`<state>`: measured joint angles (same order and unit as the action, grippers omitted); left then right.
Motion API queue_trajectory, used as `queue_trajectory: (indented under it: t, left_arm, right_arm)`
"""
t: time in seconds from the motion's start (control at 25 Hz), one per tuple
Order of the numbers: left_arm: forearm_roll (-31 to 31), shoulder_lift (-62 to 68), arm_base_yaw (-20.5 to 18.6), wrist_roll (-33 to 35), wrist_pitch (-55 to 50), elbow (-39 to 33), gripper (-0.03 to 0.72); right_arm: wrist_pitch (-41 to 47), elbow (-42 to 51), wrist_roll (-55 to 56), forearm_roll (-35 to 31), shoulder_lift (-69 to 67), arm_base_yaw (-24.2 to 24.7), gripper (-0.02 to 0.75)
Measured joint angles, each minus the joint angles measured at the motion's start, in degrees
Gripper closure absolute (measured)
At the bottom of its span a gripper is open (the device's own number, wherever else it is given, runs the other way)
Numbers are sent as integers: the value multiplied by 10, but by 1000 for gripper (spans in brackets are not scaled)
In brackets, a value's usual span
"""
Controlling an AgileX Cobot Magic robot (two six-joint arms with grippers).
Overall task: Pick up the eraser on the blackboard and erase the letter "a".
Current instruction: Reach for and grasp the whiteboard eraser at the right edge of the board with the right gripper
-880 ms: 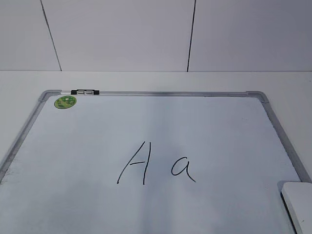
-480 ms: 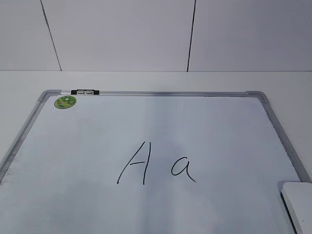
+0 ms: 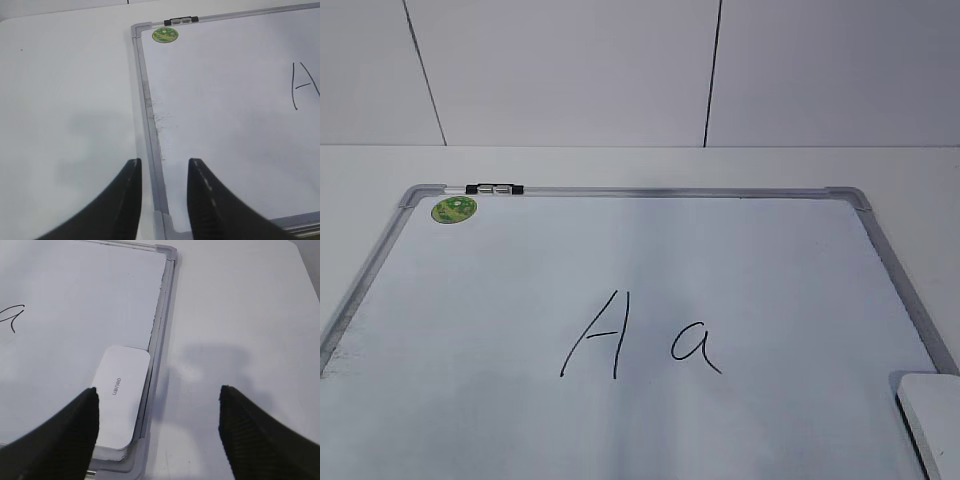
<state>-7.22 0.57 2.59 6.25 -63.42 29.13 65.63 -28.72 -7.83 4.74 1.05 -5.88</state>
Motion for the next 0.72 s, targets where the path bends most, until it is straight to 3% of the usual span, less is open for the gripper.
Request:
queue_trajectory:
  t: [0.72]
  left_arm:
    - [0, 0, 0, 0, 0, 0, 454]
  right_arm:
    - [0, 0, 0, 0, 0, 0, 165]
